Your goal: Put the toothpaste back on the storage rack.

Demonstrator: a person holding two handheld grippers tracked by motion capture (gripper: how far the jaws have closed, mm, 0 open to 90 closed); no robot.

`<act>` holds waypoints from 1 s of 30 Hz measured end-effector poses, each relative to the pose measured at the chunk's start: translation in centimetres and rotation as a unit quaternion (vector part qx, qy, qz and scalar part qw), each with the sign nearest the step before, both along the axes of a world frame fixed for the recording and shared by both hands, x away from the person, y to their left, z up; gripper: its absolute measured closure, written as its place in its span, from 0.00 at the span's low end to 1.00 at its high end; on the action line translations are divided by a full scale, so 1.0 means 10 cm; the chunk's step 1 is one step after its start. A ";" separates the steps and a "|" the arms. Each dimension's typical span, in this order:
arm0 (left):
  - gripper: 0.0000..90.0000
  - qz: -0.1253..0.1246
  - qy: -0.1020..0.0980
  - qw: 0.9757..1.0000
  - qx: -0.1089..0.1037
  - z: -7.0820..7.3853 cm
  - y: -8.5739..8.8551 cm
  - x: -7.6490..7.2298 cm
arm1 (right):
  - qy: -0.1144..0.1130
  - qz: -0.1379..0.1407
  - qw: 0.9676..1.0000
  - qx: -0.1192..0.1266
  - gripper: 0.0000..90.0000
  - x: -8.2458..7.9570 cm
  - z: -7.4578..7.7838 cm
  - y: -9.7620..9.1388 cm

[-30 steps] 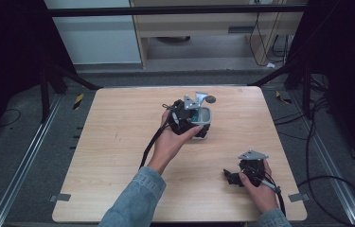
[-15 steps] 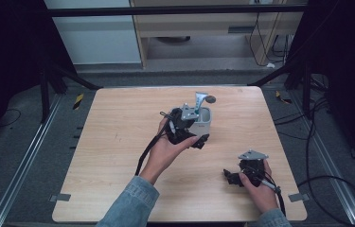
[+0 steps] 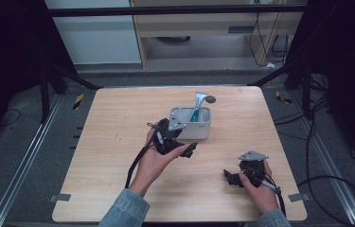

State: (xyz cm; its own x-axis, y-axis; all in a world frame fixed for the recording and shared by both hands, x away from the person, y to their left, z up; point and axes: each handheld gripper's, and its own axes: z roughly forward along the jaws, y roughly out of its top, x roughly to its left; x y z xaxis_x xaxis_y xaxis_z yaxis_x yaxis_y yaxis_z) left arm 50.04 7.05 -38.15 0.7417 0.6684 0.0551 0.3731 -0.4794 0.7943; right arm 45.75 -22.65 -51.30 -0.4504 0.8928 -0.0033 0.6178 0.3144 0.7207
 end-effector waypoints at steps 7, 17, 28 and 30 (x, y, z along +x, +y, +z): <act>0.06 0.012 0.008 1.000 0.000 -0.10 0.25 -0.04 | -0.001 0.002 1.000 -0.001 0.00 -0.01 0.00 0.00; 0.06 0.030 0.015 0.999 -0.002 -0.29 0.56 -0.05 | -0.001 0.003 1.000 0.000 0.00 -0.01 0.00 0.00; 0.06 0.063 0.030 0.997 0.015 -0.48 0.90 -0.05 | -0.001 0.002 1.000 0.000 0.00 -0.01 0.00 0.00; 0.07 0.073 0.035 0.997 0.015 -0.54 0.98 -0.05 | -0.001 0.002 1.000 0.000 0.00 -0.01 0.00 0.00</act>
